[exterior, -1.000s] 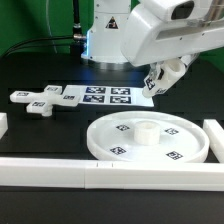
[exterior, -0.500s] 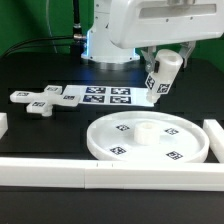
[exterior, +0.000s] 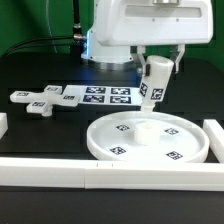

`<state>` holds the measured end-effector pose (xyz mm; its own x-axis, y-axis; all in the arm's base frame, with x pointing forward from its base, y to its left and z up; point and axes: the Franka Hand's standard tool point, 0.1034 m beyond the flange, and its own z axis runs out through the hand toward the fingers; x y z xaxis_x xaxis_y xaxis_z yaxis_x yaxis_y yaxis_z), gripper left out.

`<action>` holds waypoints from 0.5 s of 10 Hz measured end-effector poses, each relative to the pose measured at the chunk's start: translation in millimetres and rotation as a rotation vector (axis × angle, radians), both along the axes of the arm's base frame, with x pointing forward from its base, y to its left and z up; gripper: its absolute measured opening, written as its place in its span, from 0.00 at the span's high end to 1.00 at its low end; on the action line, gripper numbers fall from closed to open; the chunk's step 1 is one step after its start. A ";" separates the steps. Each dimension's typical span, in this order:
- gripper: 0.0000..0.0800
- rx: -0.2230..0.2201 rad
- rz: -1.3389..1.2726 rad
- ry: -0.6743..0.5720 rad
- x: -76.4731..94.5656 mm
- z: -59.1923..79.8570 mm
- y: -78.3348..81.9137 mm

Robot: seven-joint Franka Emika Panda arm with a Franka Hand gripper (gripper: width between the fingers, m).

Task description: Assemble round table

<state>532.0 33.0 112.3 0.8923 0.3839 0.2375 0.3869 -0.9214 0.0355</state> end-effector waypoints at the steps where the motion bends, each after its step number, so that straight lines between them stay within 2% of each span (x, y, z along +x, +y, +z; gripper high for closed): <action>1: 0.49 0.006 -0.009 -0.011 4.2 2.7 -5.1; 5: 0.49 0.008 -0.012 -0.004 3.4 0.8 -3.7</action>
Offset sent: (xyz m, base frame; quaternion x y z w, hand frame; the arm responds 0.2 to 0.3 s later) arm 0.0000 0.0000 0.0000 0.0000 0.0000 0.0000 1.0000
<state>535.4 29.3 113.1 0.8959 0.3712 0.2440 0.3756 -0.9263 0.0299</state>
